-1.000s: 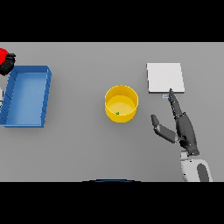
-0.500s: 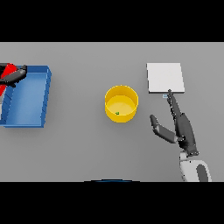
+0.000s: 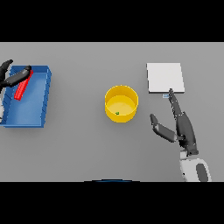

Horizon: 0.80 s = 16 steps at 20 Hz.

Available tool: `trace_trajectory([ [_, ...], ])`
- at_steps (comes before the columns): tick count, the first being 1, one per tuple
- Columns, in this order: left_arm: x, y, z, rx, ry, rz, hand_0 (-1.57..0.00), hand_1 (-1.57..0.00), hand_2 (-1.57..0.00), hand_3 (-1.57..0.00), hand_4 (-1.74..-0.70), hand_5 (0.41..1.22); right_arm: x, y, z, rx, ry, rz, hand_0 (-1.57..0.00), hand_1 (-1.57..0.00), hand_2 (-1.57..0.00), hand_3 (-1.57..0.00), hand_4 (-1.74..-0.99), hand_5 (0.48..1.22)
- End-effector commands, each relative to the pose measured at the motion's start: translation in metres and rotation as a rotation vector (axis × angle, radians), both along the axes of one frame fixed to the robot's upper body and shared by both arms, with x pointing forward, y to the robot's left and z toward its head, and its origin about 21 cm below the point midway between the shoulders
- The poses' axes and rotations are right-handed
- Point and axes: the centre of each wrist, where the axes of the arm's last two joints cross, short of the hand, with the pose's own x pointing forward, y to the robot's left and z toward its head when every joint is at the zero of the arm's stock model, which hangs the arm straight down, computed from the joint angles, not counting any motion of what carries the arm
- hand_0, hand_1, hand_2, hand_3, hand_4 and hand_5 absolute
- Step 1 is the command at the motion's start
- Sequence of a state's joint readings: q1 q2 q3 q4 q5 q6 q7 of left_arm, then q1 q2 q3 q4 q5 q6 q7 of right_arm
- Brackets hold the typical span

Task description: Pick up the red beaker and tilt it to pour out 1 green nut into yellow bowl. Pick up the yellow bowl and place it on the metallic measuring scale.

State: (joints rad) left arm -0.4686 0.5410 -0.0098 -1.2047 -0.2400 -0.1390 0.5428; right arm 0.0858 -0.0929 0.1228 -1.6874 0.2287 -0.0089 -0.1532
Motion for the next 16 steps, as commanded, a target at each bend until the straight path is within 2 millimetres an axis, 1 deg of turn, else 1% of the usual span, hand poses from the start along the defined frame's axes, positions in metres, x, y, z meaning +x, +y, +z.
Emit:
trace_trajectory([
  [1,0.001,0.002,0.003,0.003,-0.013,0.004,-0.08,-0.07,-0.07,-0.07,-0.78,0.631,0.0,0.005,-0.003,-0.003,0.023,0.0,0.0,0.0,0.0,0.0,-1.144,0.644],
  [2,0.001,0.001,0.002,-0.016,-0.034,-0.006,-0.06,-0.06,-0.06,-0.06,-0.78,0.633,0.0,0.005,0.0,-0.052,0.034,-0.014,0.0,0.0,0.0,0.0,-1.131,0.631],
  [3,-0.002,0.002,0.001,-0.034,-0.059,-0.014,-0.05,-0.05,-0.04,-0.05,-0.78,0.635,0.001,0.005,0.005,-0.084,0.021,0.012,0.0,0.0,0.0,0.0,-1.115,0.638],
  [4,-0.001,-0.001,0.0,-0.062,-0.073,-0.017,-0.04,-0.04,-0.03,-0.04,-0.78,0.644,0.004,0.005,0.007,-0.116,0.008,0.063,0.0,0.0,0.0,0.0,-1.087,0.649],
  [5,-0.001,-0.002,0.002,-0.072,-0.086,-0.021,-0.03,-0.03,-0.03,-0.03,-0.79,0.652,0.011,0.004,0.014,-0.151,-0.002,0.103,0.0,0.0,0.0,0.0,-1.08,0.662],
  [6,-0.002,-0.003,0.0,-0.084,-0.095,-0.024,-0.03,-0.02,-0.02,-0.02,-0.79,0.657,0.018,0.002,0.021,-0.218,-0.004,0.145,0.0,0.0,0.0,0.0,-1.088,0.665],
  [7,-0.002,-0.003,0.002,-0.095,-0.102,-0.032,-0.02,-0.02,-0.02,-0.02,-0.8,0.661,0.02,0.003,0.023,-0.306,-0.003,0.18,0.0,0.0,0.0,0.0,-1.103,0.662],
  [8,-0.002,-0.007,-0.001,-0.097,-0.102,-0.031,-0.02,-0.01,-0.01,-0.01,-0.8,0.666,0.027,0.001,0.029,-0.409,-0.006,0.195,0.0,0.0,0.0,0.0,-1.122,0.649],
  [9,-0.002,-0.01,0.0,-0.104,-0.098,-0.033,-0.01,-0.01,-0.01,-0.01,-0.8,0.673,0.033,0.003,0.032,-0.483,-0.002,0.224,0.0,0.0,0.0,0.0,-1.128,0.637],
  [12,-0.001,-0.013,-0.004,-0.108,-0.094,-0.031,-0.01,-0.01,-0.01,-0.01,-0.81,0.687,0.05,0.015,0.047,-0.708,-0.081,0.345,0.0,0.0,0.0,0.0,-1.142,0.627],
  [16,-0.002,-0.007,-0.002,-0.111,-0.084,-0.03,0.0,0.0,0.0,0.0,-0.81,0.689,0.068,0.031,0.055,-0.932,-0.142,0.507,0.0,0.0,0.0,0.0,-1.162,0.637],
])
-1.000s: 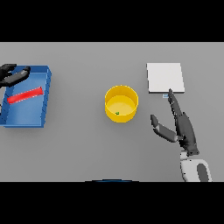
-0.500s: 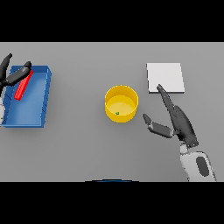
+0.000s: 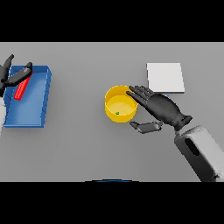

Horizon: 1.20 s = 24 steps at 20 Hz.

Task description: Pick up the red beaker and tilt it to pour out 1 green nut into yellow bowl. Pick up the yellow bowl and place it on the metallic measuring scale.

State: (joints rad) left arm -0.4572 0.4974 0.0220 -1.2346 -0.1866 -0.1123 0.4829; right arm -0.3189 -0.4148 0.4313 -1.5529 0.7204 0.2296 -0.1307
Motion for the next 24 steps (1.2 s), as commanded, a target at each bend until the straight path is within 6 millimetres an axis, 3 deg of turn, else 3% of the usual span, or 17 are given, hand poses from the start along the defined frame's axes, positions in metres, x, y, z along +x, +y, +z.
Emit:
trace_trajectory([
  [1,-0.002,0.001,-0.003,0.005,0.001,-0.008,0.0,0.0,0.0,0.0,-0.81,0.687,0.005,0.003,0.0,-0.045,0.002,0.027,0.0,0.0,0.0,0.0,-1.167,0.639],
  [7,-0.004,0.003,0.001,0.0,-0.002,-0.007,0.0,0.0,0.0,0.0,-0.81,0.695,0.031,0.028,-0.006,-0.225,0.025,0.184,0.0,0.0,0.0,0.0,-1.156,0.642],
  [14,-0.006,0.005,0.002,0.01,0.005,0.001,0.0,0.0,0.0,0.0,-0.81,0.7,0.044,0.055,-0.009,-0.391,0.1,0.268,0.0,0.0,0.0,0.0,-1.164,0.67],
  [21,-0.004,0.008,0.001,0.026,0.013,-0.009,0.0,0.0,0.0,0.0,-0.79,0.708,0.056,0.061,-0.022,-0.492,0.146,0.278,0.0,0.0,0.0,-0.01,-1.188,0.693],
  [24,-0.005,0.01,-0.001,0.024,0.008,-0.011,0.0,0.0,0.0,0.0,-0.79,0.714,0.06,0.063,-0.023,-0.498,0.156,0.261,0.0,-0.01,-0.04,-0.08,-1.234,0.77],
])
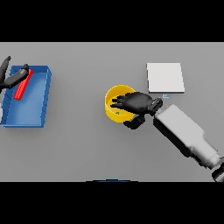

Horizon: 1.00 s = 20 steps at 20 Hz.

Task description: Pick up the red beaker and tilt it to pour out 1 green nut into yellow bowl. Pick up the yellow bowl and place it on the metallic measuring scale.

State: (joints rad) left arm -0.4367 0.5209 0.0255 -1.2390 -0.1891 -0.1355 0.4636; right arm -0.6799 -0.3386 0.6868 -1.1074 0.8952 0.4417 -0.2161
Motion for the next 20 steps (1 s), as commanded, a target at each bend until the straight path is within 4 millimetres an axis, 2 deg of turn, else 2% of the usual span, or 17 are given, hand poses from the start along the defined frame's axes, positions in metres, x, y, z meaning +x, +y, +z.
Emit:
trace_trajectory([
  [1,0.003,0.0,0.004,0.004,-0.007,0.003,0.0,0.0,0.0,0.0,-0.79,0.712,0.0,0.001,0.0,0.0,-0.001,0.007,-0.05,-0.06,-0.09,-0.13,-1.261,0.809],
  [2,0.002,-0.003,0.004,0.001,-0.013,-0.004,0.0,0.0,0.0,0.0,-0.79,0.711,-0.002,0.001,-0.001,0.007,0.0,0.012,-0.19,-0.18,-0.19,-0.21,-1.309,0.891],
  [3,0.003,-0.001,0.003,0.007,-0.003,0.001,0.0,0.0,0.0,0.0,-0.79,0.71,-0.001,0.002,0.004,0.021,-0.002,0.025,-0.45,-0.41,-0.35,-0.32,-1.363,0.957],
  [4,0.002,0.002,0.001,0.003,0.002,0.001,0.0,0.0,0.0,0.0,-0.79,0.71,-0.003,0.003,0.002,0.021,-0.001,0.026,-0.68,-0.64,-0.59,-0.57,-1.435,1.01],
  [5,0.002,0.002,0.001,0.002,-0.001,-0.003,0.0,0.0,0.0,0.0,-0.79,0.71,-0.002,-0.001,0.002,0.039,0.012,0.039,-0.86,-0.83,-0.79,-0.68,-1.492,1.052],
  [7,0.003,-0.003,0.001,-0.006,-0.006,-0.012,0.0,0.0,0.0,0.0,-0.79,0.707,-0.002,-0.001,0.002,0.035,0.019,0.053,-1.11,-1.09,-1.07,-0.88,-1.578,1.113],
  [8,0.003,-0.002,0.001,-0.001,-0.005,-0.009,0.0,0.0,0.0,0.0,-0.79,0.709,-0.004,0.002,0.002,0.03,0.019,0.043,-1.21,-1.19,-1.13,-0.97,-1.611,1.135],
  [11,0.003,-0.002,0.003,0.006,-0.006,-0.01,0.0,0.0,0.0,0.0,-0.78,0.71,-0.001,0.0,0.008,0.014,0.038,0.032,-1.38,-1.38,-1.29,-1.11,-1.674,1.177],
  [13,0.003,0.0,0.003,0.005,-0.004,-0.01,0.0,0.0,0.0,0.0,-0.78,0.712,-0.001,0.0,0.009,0.014,0.039,0.029,-1.45,-1.45,-1.33,-1.17,-1.698,1.193],
  [17,0.004,-0.002,0.001,0.01,0.003,-0.012,0.0,0.0,0.0,0.0,-0.78,0.704,-0.003,0.0,0.024,0.032,0.027,0.032,-1.52,-1.52,-1.41,-1.18,-1.724,1.209],
  [20,0.003,-0.002,0.006,0.014,-0.009,-0.017,0.0,0.0,0.0,0.0,-0.77,0.707,0.0,-0.011,0.045,0.027,0.018,0.006,-1.55,-1.54,-1.46,-1.16,-1.732,1.215],
])
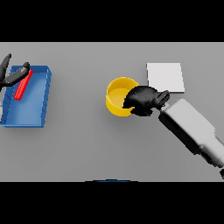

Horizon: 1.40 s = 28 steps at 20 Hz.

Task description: Pick up the red beaker and tilt it to pour out 1 green nut into yellow bowl. Pick up the yellow bowl and place it on the metallic measuring scale.

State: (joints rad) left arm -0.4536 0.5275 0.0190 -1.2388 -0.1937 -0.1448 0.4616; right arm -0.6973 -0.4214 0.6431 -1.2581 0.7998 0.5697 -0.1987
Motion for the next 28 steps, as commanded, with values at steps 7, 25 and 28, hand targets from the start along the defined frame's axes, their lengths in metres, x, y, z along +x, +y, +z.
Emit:
trace_trajectory([
  [7,0.001,0.0,0.001,-0.041,-0.015,-0.006,0.0,0.0,0.0,0.0,-0.8,0.702,-0.006,-0.001,0.029,-0.019,-0.079,-0.067,-1.57,-1.57,-1.49,-1.18,-1.739,1.219],
  [25,-0.008,-0.006,0.013,-0.059,0.02,0.046,0.0,0.0,0.0,0.0,-0.86,0.768,0.061,-0.093,0.037,0.004,-0.24,-0.422,-1.57,-1.57,-1.53,-1.16,-1.741,1.221],
  [28,-0.008,-0.01,0.006,-0.055,0.041,0.045,0.0,0.0,0.0,0.0,-0.86,0.784,0.068,-0.101,0.02,0.01,-0.227,-0.467,-1.57,-1.57,-1.48,-1.21,-1.741,1.221],
])
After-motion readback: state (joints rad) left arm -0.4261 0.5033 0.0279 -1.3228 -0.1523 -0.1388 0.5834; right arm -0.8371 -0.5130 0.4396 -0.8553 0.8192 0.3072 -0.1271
